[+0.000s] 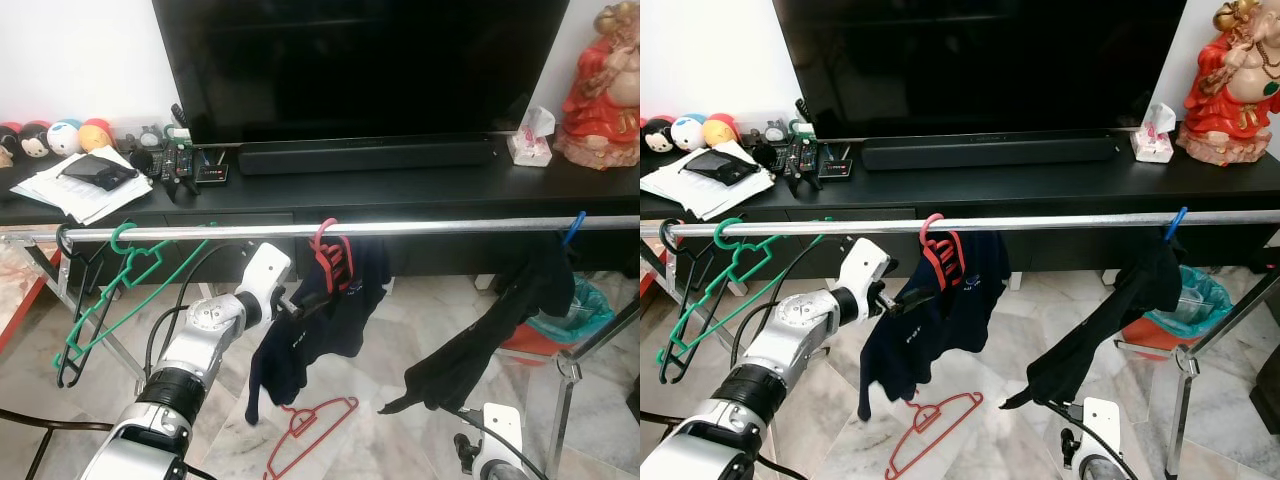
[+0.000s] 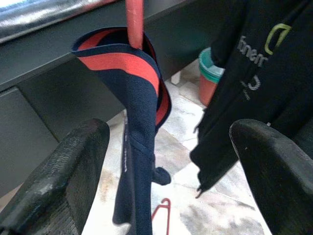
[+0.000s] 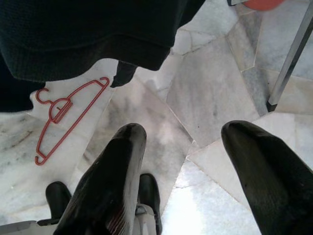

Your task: Hang hanger

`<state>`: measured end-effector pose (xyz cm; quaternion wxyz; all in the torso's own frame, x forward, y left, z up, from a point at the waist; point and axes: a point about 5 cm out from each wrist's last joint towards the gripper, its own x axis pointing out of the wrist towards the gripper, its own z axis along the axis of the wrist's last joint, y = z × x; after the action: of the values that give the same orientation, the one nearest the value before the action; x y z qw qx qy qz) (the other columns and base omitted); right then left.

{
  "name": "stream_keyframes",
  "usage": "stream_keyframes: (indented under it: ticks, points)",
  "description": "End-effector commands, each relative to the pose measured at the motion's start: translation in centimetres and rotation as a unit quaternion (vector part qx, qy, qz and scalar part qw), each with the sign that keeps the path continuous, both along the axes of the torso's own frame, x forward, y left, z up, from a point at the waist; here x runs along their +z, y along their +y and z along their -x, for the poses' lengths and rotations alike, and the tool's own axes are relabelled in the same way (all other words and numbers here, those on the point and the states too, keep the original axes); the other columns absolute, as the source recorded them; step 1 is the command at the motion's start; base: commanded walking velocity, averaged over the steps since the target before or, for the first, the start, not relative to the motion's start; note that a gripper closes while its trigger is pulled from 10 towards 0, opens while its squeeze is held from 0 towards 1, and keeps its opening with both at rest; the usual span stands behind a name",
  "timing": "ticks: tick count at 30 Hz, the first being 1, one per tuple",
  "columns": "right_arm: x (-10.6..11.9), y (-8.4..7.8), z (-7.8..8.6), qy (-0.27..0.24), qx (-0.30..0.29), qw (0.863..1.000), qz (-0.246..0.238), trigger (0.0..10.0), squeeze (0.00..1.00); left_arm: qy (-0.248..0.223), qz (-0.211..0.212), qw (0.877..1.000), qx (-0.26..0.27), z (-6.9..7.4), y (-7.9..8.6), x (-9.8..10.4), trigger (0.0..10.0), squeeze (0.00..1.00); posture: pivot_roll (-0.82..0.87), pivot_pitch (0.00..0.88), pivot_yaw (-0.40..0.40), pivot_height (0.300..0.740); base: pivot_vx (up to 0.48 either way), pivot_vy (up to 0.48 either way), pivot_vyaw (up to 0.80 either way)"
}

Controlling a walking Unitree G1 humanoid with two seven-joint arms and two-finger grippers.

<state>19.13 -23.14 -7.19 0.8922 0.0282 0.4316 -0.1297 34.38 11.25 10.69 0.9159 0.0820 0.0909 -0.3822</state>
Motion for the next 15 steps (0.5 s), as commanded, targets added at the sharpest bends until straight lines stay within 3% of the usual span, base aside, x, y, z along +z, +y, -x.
stream_keyframes:
  ticks: [1, 4, 9, 15]
  points:
    - [0.1, -0.1, -0.2, -0.001, -0.004, 1.0, -0.003, 10.0, 0.0, -0.009, -0.001, 1.0, -0.003, -0.4, 0.3, 0.5, 10.0, 0.0, -0.16, 0.0, 0.042, 0.74, 0.0, 0.0, 0.0]
    - [0.1, -0.1, -0.3, -0.001, -0.002, 1.0, -0.004, 10.0, 0.0, -0.021, -0.011, 1.0, 0.016, -0.9, 0.5, 0.8, 10.0, 0.0, -0.16, 0.0, 0.042, 0.74, 0.0, 0.0, 0.0]
    - [0.2, -0.1, -0.3, -0.001, -0.002, 1.0, -0.005, 10.0, 0.0, -0.01, -0.043, 0.997, 0.064, -1.5, 0.6, -0.6, 10.0, 0.0, -0.17, 0.0, 0.043, 0.74, 0.0, 0.0, 0.0]
    - [0.2, -0.1, -0.3, -0.001, -0.002, 1.0, -0.006, 10.0, 0.0, 0.008, -0.043, 0.998, 0.05, -1.3, -0.3, -1.3, 10.0, 0.0, -0.18, 0.0, 0.044, 0.74, 0.0, 0.0, 0.0]
